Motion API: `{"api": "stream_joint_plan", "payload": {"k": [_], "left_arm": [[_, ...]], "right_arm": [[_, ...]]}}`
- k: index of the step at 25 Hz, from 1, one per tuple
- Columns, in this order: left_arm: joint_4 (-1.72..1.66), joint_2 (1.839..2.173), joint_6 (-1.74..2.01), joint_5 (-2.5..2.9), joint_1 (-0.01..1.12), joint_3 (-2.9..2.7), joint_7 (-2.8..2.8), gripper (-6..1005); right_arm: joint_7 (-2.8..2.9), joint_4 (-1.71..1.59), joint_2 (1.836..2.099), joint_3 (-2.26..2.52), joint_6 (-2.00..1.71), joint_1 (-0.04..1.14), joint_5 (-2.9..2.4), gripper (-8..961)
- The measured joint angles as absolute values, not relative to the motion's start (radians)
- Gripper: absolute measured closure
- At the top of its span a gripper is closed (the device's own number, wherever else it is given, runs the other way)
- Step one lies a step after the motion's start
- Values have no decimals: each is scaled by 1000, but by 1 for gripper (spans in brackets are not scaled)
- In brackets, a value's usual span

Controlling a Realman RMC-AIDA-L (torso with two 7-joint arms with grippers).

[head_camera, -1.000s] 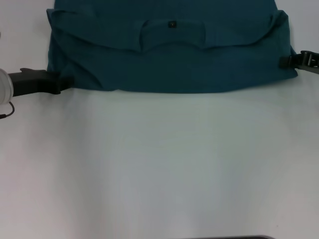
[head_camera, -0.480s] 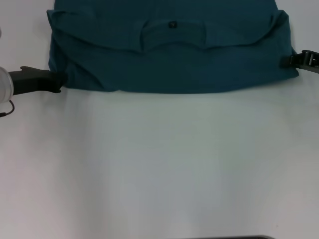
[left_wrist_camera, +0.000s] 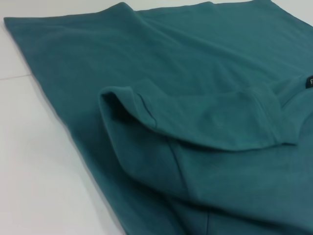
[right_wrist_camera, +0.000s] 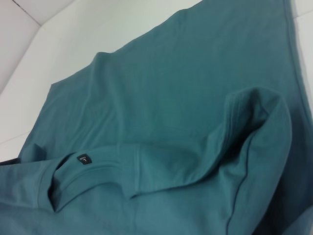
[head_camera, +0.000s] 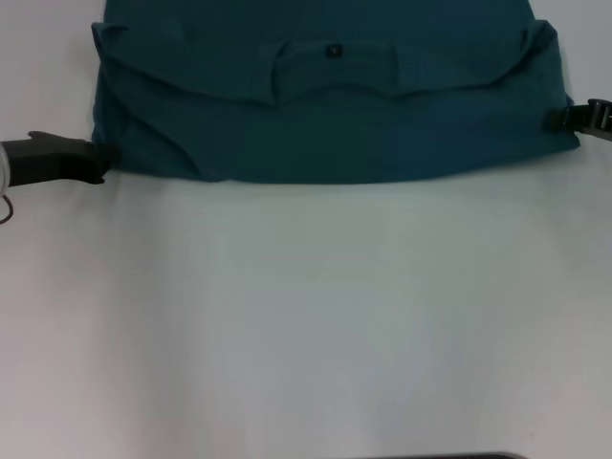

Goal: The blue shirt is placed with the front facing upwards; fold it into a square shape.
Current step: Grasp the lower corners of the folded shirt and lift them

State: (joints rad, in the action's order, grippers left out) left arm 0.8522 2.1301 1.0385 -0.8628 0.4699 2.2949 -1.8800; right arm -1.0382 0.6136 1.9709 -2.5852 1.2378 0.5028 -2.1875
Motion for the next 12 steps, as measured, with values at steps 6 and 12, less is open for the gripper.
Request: {"api": "stream_joint_plan", "payload": {"k": [6, 12], "left_arm": [[911, 2126, 1134, -866, 437, 2314, -1880, 1000], [962, 2122, 1240, -863, 392, 2364, -1880, 999]], "right_arm": [[-1114, 609, 1978, -2595, 1291, 473, -2149, 905], [-1161, 602, 1985, -2604, 1343, 443, -2143, 905]]}}
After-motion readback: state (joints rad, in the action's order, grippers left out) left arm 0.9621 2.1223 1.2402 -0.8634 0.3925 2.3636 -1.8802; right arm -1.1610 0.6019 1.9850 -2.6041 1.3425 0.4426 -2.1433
